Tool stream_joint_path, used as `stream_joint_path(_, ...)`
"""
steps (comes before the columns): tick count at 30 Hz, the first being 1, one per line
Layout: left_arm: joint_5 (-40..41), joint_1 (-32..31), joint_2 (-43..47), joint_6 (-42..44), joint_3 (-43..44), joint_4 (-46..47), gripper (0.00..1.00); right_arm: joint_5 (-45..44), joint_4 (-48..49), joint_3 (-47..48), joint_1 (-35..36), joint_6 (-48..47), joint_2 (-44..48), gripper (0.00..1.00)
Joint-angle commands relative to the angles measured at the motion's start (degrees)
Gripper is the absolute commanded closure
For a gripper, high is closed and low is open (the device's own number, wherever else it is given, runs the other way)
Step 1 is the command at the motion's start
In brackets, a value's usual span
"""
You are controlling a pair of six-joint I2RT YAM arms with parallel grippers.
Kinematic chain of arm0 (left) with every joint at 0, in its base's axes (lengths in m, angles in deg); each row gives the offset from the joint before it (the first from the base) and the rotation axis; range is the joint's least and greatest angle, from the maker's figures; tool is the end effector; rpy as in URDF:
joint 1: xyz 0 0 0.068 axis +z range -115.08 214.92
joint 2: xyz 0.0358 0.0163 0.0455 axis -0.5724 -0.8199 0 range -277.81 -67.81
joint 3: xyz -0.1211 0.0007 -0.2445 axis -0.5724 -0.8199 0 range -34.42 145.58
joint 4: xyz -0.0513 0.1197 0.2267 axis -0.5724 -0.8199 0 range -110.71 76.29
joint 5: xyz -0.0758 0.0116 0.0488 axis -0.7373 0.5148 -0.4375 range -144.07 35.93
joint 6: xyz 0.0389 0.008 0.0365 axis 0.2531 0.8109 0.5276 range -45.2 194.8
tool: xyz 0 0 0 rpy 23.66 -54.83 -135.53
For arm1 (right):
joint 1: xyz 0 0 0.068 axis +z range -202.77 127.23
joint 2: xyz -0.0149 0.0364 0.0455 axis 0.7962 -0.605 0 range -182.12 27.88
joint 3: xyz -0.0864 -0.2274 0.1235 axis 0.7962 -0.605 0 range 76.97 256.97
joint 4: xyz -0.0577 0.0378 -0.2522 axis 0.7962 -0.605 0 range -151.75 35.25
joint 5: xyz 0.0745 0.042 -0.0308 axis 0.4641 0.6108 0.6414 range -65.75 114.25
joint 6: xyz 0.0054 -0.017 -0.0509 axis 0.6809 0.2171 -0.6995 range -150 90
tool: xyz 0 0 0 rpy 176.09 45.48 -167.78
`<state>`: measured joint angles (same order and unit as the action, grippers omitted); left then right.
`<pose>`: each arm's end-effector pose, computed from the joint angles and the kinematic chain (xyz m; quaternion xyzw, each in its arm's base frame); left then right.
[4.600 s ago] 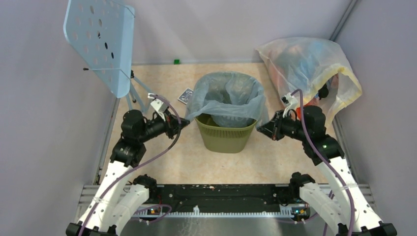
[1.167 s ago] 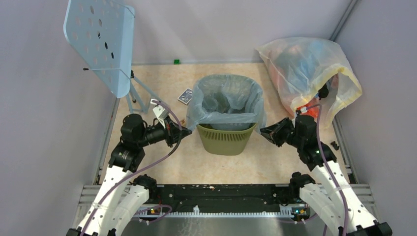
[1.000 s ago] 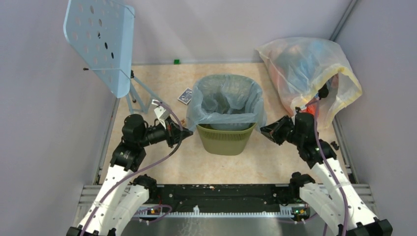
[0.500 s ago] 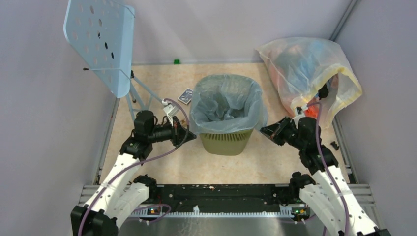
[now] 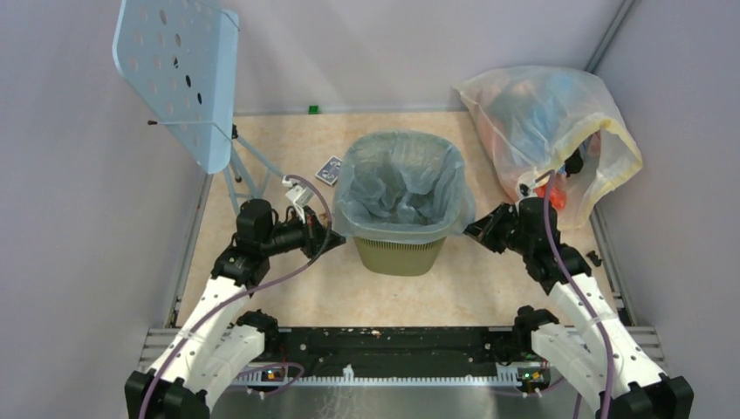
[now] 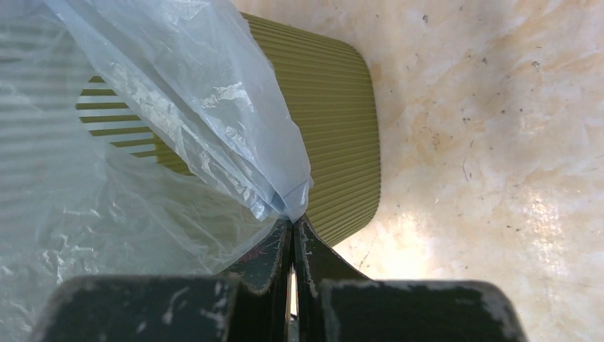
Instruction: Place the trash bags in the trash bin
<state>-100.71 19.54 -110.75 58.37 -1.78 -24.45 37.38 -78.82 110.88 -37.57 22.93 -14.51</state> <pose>0.1574 -0.0701 0.2733 0.2171 0.7590 -0.4562 0.4106 0.1597 0.0518 0.2562 0.2296 0.8422 0.3505 0.3394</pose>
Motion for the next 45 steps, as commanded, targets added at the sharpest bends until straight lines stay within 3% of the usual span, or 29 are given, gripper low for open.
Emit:
stream_joint_path(1, 4.68, 0.17, -3.71, -1.57, -1.0, 1.23, 1.0, -2.11, -0.01, 0.89, -0.1, -3.02, -0.88, 1.0)
stream_joint_path(5, 2.1, 0.17, -6.62, -2.14, -0.82, 2.7, 0.97, -1.31, 1.45, 0.31, -0.14, -5.16, -1.45, 1.0)
stream_joint_path(9, 3.75, 0.17, -3.54, -1.7, -0.11, 0.5, 0.69, -5.24, -1.34, 3.03, -0.17, -8.94, 0.42, 0.85)
stream_joint_path(13, 12.52, 0.17, 2.5, -4.26, -0.36, -3.06, 0.58, -12.37, -4.8, 5.41, -0.17, -12.63, 4.06, 0.76)
stream_joint_path(15, 14.95, 0.18, 5.4, -6.28, -0.56, -3.98, 0.56, -14.49, -5.57, 6.31, -0.17, -14.33, 5.75, 0.63)
stream_joint_path(17, 17.96, 0.17, 7.87, -8.17, -0.41, -5.0, 0.48, -15.35, -5.38, 6.9, -0.16, -16.34, 7.33, 0.51)
stream_joint_path(19, 21.09, 0.22, 10.01, -9.75, -0.42, -5.16, 0.44, -15.22, -4.89, 7.99, -0.19, -18.85, 7.98, 0.47)
stream_joint_path(23, 24.51, 0.31, 10.9, -12.31, -1.38, -1.59, 0.41, -11.91, -2.97, 10.97, -0.17, -23.03, 5.69, 0.46)
stream_joint_path(30, 22.07, 0.26, 1.64, -17.13, -3.64, 13.85, 0.32, -4.16, 2.87, 14.89, -0.22, -25.91, -5.67, 0.45)
stream_joint_path(36, 20.47, 0.27, -5.3, -19.58, -4.98, 20.08, 0.3, -3.95, 5.82, 13.9, -0.96, -25.4, -10.58, 0.45)
stream_joint_path(45, 20.59, 0.26, -12.27, -21.07, -5.49, 27.31, 0.39, -0.15, 10.6, 10.62, -3.05, -23.57, -12.09, 0.66)
